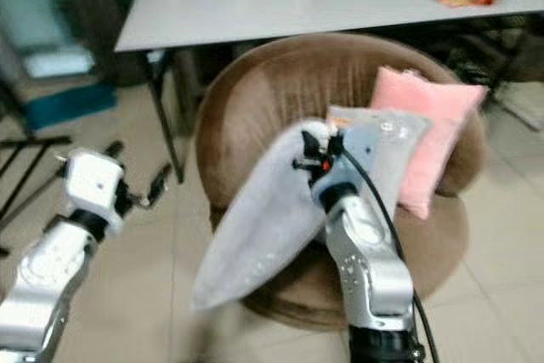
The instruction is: Move the pillow to the sofa from floor
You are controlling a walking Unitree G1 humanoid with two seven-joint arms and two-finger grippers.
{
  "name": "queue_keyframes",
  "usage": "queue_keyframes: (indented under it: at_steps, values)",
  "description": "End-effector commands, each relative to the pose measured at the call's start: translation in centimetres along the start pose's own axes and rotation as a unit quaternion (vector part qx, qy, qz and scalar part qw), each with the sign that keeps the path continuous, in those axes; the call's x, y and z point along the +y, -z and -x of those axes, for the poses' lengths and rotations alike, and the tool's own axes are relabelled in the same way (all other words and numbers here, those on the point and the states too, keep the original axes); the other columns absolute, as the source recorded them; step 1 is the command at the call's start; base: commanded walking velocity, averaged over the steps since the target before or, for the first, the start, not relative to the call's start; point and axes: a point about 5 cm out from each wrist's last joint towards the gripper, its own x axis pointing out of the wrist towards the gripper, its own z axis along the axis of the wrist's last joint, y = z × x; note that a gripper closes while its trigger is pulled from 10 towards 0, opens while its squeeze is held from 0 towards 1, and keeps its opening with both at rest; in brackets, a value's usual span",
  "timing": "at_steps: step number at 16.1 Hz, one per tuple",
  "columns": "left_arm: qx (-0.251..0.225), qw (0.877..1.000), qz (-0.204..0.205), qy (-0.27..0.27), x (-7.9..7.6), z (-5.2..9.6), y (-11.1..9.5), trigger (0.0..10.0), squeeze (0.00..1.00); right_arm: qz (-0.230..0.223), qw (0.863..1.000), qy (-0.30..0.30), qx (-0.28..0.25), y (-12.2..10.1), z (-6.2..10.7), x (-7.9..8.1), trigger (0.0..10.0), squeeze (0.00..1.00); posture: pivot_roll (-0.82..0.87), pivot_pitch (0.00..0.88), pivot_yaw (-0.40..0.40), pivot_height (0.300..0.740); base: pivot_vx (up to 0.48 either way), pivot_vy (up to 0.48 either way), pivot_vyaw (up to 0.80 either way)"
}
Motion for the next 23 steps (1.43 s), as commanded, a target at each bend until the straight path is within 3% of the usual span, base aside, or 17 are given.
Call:
queue_keyframes:
  at_steps: [1,4,10,16,20,23]
  values:
    - [0.015,1.0,-0.007,-0.001,0.3,0.5,0.5,10.0,0.0,0.006,0.999,-0.024,-0.023,-1.0,-0.5,1.0,10.0,0.0,-0.04,0.0,0.037,0.74,0.0,0.0,0.0]
    - [0.015,1.0,0.002,0.009,0.1,0.7,0.5,10.0,0.0,0.028,0.999,-0.041,0.008,-0.3,-1.3,1.0,10.0,0.0,-0.03,0.0,0.021,0.74,0.0,0.0,0.0]
    - [0.032,0.999,0.01,0.024,-0.5,1.3,1.1,10.0,0.0,0.031,0.998,-0.047,0.003,-0.6,-2.6,0.9,10.0,0.0,-0.01,0.0,-0.016,0.74,0.294,0.0,0.0]
    - [0.038,0.999,0.007,0.028,-0.5,1.4,1.1,10.0,0.0,0.031,0.999,-0.043,-0.003,-0.8,-2.8,0.7,10.0,0.0,-0.01,0.0,-0.006,0.74,0.321,0.0,0.0]
    - [0.036,0.999,0.005,0.033,-0.6,1.3,1.0,10.0,0.0,0.034,0.998,-0.05,-0.008,-1.0,-2.9,0.9,10.0,0.0,-0.02,0.0,0.001,0.74,0.323,0.0,-0.7]
    - [0.036,0.999,0.003,0.036,-0.6,1.3,1.0,10.0,0.0,0.034,0.998,-0.056,-0.012,-1.2,-3.0,1.1,10.0,0.0,-0.01,0.0,-0.002,0.74,0.317,0.0,0.0]
